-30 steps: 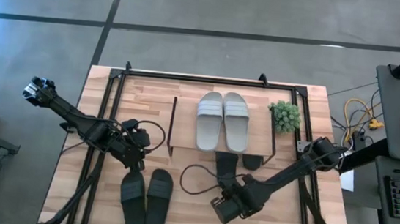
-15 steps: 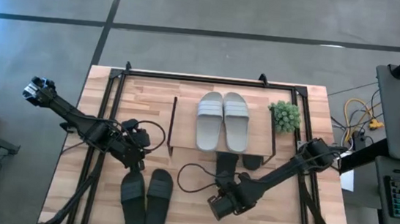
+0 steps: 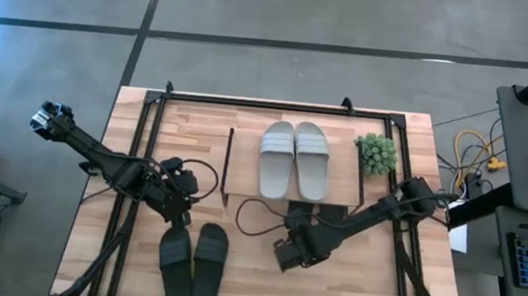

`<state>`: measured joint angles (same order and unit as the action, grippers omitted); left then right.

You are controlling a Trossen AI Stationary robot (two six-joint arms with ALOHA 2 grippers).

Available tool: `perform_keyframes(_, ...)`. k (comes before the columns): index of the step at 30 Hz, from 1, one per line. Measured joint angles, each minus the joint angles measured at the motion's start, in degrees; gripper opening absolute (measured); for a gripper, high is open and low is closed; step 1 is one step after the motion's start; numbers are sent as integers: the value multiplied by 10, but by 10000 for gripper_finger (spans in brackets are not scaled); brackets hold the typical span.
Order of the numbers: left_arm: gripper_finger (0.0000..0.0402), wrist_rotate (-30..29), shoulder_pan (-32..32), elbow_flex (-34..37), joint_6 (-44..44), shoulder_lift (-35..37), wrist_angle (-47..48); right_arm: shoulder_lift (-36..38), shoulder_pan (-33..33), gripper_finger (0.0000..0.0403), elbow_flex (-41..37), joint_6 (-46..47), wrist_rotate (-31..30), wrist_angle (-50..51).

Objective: Pick and place slides into the shelf
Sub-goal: Put the right black slide under the shelf

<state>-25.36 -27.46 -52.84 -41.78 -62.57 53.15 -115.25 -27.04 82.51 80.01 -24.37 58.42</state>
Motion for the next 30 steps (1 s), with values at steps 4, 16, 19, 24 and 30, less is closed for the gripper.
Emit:
perform_keyframes(4,135,0,0,0,0,0,0,0,9,13,-2,13,-5,-1)
perform_keyframes(16,135,0,0,0,1,0,0,1,-10,13,3,76,1,2)
perform_keyframes(19,135,0,0,0,1,0,0,1,-26,13,6,128,1,25)
perform_keyframes(24,135,0,0,0,1,0,0,2,-64,13,27,246,-8,119)
perform_keyframes(30,135,-4,0,0,2,0,0,2,-96,13,30,294,36,102)
